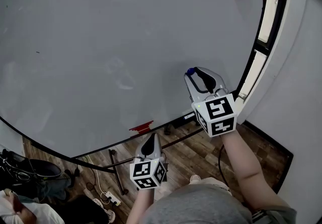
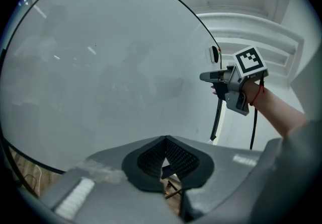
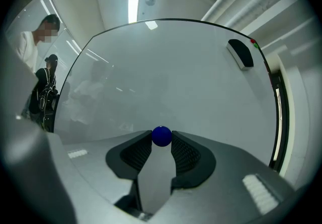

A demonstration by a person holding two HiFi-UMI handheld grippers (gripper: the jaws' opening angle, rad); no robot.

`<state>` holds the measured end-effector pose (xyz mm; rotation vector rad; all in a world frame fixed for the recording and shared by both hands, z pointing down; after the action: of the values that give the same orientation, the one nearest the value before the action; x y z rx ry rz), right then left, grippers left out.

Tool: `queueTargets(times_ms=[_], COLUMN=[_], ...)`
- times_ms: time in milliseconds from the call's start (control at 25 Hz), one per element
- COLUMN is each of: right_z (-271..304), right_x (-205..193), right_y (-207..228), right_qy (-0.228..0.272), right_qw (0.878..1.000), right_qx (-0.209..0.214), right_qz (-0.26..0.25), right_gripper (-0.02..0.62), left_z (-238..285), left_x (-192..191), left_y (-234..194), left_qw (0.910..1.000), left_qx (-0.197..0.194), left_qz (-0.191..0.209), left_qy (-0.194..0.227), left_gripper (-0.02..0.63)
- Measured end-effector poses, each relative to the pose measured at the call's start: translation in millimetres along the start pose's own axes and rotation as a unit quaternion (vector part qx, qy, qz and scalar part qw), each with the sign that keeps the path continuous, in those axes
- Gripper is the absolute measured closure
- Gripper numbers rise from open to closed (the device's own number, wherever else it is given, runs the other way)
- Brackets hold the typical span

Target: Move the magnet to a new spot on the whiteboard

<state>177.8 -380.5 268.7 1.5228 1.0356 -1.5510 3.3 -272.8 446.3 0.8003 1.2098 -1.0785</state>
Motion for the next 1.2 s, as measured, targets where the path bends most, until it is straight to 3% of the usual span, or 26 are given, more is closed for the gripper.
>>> queueTargets(times_ms=[320,1200], right_z=[19,40], right_x=[3,6], right_y=[49,116], right_qy=[0.006,0.012], right_qw=[1.0,0.999], right_qx=[0.002,-0.019], right_qz=[-0.006,-0.022], right_gripper=[0.471,0.471], left_z=[37,63], left_x=[1,-11], left_y=[23,61], left_qw=[0.9998,0.9983], left_qx=[0.018,0.055], left_qz=[-0.004,-0.005], left_qy=[-0.005,-0.018], left_gripper=[0.601,0.601])
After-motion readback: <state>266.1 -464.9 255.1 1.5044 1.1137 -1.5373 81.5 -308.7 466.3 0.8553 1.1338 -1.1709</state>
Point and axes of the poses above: the fingertips, and each gripper's own axes: z forward along the fingers, y to its right, x out of its top, the point moved 4 cm from there along -z, backward along the fingers, and after that the axes turned 10 degrees about z, right-handed, at the moved point
